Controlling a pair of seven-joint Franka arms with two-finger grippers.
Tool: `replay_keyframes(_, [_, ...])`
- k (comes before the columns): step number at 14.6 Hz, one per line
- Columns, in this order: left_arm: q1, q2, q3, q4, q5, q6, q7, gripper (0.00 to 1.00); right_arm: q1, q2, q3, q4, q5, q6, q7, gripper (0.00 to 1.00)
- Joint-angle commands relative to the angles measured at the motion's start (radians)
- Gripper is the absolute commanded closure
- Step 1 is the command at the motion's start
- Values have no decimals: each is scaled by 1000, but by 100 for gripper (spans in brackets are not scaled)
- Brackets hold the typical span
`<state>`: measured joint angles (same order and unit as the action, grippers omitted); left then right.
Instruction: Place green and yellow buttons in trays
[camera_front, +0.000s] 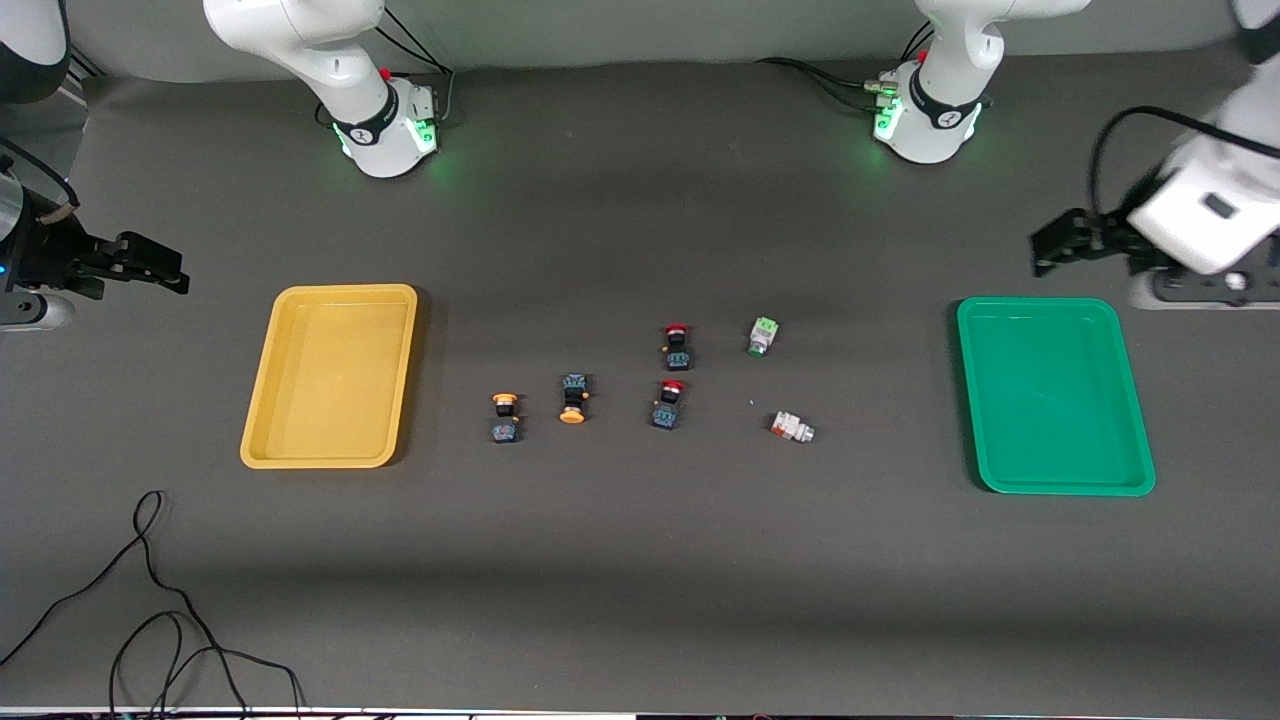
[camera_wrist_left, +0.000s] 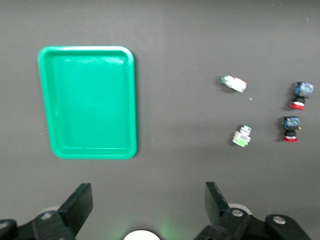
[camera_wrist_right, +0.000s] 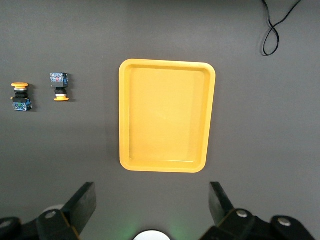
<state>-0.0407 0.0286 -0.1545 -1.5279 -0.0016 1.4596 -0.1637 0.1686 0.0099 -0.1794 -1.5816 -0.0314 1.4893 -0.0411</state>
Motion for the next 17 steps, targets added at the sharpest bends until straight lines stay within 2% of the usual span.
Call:
replay_keyframes(1, [-24, -3, -55, -18, -9, -7, -33, 0, -4, 4, -2, 20, 18, -12, -2, 0])
replay_keyframes(3, [-83, 25, -89, -31, -9, 7, -33, 0, -6, 4, -2, 17, 18, -12, -11, 0])
replay_keyframes(5, [-145, 62, -91, -31, -14, 8, -30, 0, -8, 10, -3, 20, 19, -11, -17, 1])
replay_keyframes(7, [-185, 70, -91, -49, -78, 25, -31, 0, 2, 13, 3, 23, 22, -11, 1, 6])
replay_keyframes(9, [-203, 60, -99, -61, -144, 44, -40, 0, 9, 24, 12, 23, 63, -11, 24, 5])
replay_keyframes(11, [-237, 54, -102, -83, -143, 73, -100, 0, 58, 44, 12, 23, 120, 6, 136, 4])
replay_keyframes(12, [-249, 44, -102, -127, -140, 126, -121, 0, 83, 65, 12, 25, 122, 20, 191, 4])
replay_keyframes(15, [-318, 13, -102, -358, -92, 377, -128, 0, 189, 128, 11, 3, 119, 106, 303, 3])
replay_keyframes(17, [-324, 33, -102, -463, -64, 523, -131, 0, 235, 146, 11, -62, 119, 216, 328, 3])
